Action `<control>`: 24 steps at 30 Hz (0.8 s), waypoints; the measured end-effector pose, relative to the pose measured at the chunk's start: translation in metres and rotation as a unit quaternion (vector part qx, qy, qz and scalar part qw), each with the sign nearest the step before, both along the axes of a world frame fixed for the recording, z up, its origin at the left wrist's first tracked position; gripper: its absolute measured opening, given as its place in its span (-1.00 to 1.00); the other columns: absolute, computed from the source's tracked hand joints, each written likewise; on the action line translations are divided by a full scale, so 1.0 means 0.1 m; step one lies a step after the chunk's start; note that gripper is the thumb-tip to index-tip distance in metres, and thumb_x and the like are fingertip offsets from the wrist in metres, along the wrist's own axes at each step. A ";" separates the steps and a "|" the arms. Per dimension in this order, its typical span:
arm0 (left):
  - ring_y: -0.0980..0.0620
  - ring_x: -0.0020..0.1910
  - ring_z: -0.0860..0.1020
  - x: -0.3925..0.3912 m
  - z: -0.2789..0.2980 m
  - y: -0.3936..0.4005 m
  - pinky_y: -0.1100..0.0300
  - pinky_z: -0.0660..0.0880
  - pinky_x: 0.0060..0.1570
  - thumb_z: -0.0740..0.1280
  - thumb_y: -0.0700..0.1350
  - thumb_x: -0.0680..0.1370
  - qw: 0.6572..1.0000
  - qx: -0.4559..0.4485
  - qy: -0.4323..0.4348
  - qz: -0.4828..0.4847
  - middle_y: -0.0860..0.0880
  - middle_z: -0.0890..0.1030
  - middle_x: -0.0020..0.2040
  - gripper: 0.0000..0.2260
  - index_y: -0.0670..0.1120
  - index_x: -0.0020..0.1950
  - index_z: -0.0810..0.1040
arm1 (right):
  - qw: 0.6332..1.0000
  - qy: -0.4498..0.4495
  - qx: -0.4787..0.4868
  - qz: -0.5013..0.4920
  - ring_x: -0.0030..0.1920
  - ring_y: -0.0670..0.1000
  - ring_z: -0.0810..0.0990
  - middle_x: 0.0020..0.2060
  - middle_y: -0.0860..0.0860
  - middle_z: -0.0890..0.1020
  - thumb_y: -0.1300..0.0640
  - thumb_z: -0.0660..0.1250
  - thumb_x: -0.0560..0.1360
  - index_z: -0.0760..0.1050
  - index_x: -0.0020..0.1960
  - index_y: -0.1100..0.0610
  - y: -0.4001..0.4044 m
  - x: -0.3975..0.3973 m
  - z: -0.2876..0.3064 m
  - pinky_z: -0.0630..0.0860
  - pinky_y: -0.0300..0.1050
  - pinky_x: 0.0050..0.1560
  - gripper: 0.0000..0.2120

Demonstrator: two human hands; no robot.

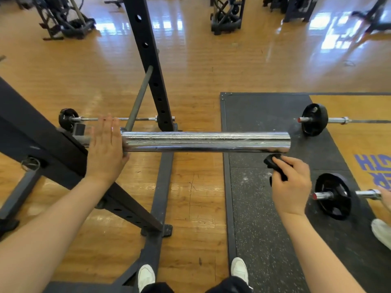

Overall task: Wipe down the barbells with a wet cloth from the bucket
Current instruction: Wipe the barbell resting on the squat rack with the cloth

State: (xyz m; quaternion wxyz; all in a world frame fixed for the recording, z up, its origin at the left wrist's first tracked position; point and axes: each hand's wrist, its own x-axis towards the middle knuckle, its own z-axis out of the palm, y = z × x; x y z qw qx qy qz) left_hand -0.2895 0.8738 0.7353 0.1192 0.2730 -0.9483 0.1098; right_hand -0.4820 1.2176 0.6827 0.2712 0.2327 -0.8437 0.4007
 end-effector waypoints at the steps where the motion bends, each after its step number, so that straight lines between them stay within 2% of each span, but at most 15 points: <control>1: -0.33 0.46 0.09 -0.01 -0.01 -0.03 -0.03 -0.15 0.46 0.59 -0.17 0.27 1.000 0.003 -0.009 -0.004 -0.37 0.20 0.44 -0.04 -0.35 0.47 0.08 | 1.000 0.006 -0.010 -0.002 0.01 0.07 0.43 -0.07 0.25 0.59 0.39 0.27 0.39 0.60 0.04 0.34 0.01 0.01 0.05 0.31 -0.31 0.10 -0.75; 3: -0.32 0.47 0.08 -0.01 0.04 -0.09 -0.05 -0.09 0.46 0.59 -0.16 0.28 0.999 0.015 -0.034 -0.014 -0.34 0.21 0.45 -0.06 -0.36 0.47 0.10 | 0.999 0.034 -0.032 0.000 0.05 0.08 0.44 -0.02 0.25 0.58 0.39 0.28 0.41 0.59 0.06 0.34 -0.03 -0.04 0.21 0.29 -0.36 0.18 -0.75; 5: -0.27 0.50 -0.01 -0.04 0.14 -0.13 -0.07 -0.01 0.45 0.56 -0.18 0.32 0.997 0.060 -0.051 -0.027 -0.28 0.13 0.51 -0.05 -0.32 0.51 0.04 | 0.998 0.049 -0.040 0.002 0.10 0.10 0.43 0.06 0.24 0.57 0.38 0.29 0.43 0.58 0.09 0.32 -0.12 -0.17 0.34 0.32 -0.23 0.22 -0.75; 7: -0.16 0.53 -0.12 -0.09 0.29 -0.17 0.02 -0.05 0.46 0.54 -0.18 0.35 0.986 0.130 -0.095 -0.034 -0.19 0.00 0.55 -0.02 -0.26 0.53 -0.06 | 0.998 0.054 -0.027 0.002 0.13 0.15 0.45 0.11 0.22 0.57 0.35 0.27 0.46 0.58 0.12 0.31 -0.22 -0.29 0.37 0.32 -0.10 0.21 -0.74; 9: -0.09 0.53 -0.14 -0.15 0.42 -0.22 0.06 0.00 0.46 0.53 -0.17 0.35 0.972 0.179 -0.151 -0.030 -0.13 -0.05 0.56 0.01 -0.20 0.55 -0.13 | 0.997 0.077 -0.008 0.010 0.10 0.21 0.50 0.08 0.22 0.59 0.35 0.25 0.46 0.58 0.11 0.32 -0.22 -0.34 0.28 0.31 -0.09 0.20 -0.74; 11: -0.05 0.53 -0.15 -0.18 0.48 -0.25 0.07 0.06 0.45 0.53 -0.17 0.35 0.963 0.208 -0.169 -0.019 -0.09 -0.07 0.57 0.03 -0.16 0.55 -0.17 | 0.995 0.094 -0.007 0.018 0.07 0.17 0.48 0.05 0.22 0.61 0.40 0.25 0.44 0.59 0.08 0.33 -0.15 -0.30 0.17 0.35 -0.06 0.18 -0.74; 13: -0.02 0.53 -0.17 -0.19 0.48 -0.26 0.07 0.06 0.45 0.54 -0.17 0.35 0.962 0.215 -0.171 -0.015 -0.08 -0.07 0.57 0.04 -0.15 0.56 -0.17 | 0.996 0.086 -0.006 0.018 0.07 0.13 0.44 0.05 0.23 0.60 0.42 0.26 0.41 0.59 0.09 0.34 -0.09 -0.21 0.08 0.38 -0.05 0.16 -0.72; 16: -0.02 0.53 -0.17 -0.20 0.47 -0.29 0.06 0.04 0.46 0.56 -0.17 0.32 0.962 0.212 -0.174 -0.018 -0.08 -0.05 0.57 0.06 -0.15 0.56 -0.14 | 0.998 0.059 0.005 0.020 0.06 0.12 0.41 0.04 0.25 0.60 0.36 0.21 0.43 0.59 0.09 0.34 -0.06 -0.11 0.00 0.39 -0.07 0.16 -0.71; 19: -0.03 0.53 -0.17 -0.22 0.49 -0.30 0.06 0.03 0.46 0.55 -0.16 0.32 0.956 0.215 -0.199 -0.018 -0.08 -0.06 0.57 0.06 -0.16 0.56 -0.15 | 0.998 0.049 0.005 0.025 0.06 0.11 0.41 0.02 0.24 0.59 0.32 0.20 0.44 0.60 0.08 0.33 -0.06 -0.07 0.09 0.46 0.07 0.10 -0.72; 24: -0.02 0.53 -0.18 -0.28 0.60 -0.27 0.09 -0.01 0.46 0.55 -0.16 0.33 0.946 0.234 -0.225 -0.015 -0.09 -0.08 0.56 0.07 -0.13 0.55 -0.18 | 0.999 0.031 0.016 0.032 0.14 0.14 0.42 0.12 0.22 0.56 0.36 0.25 0.45 0.58 0.12 0.30 -0.19 -0.29 0.40 0.36 -0.01 0.20 -0.73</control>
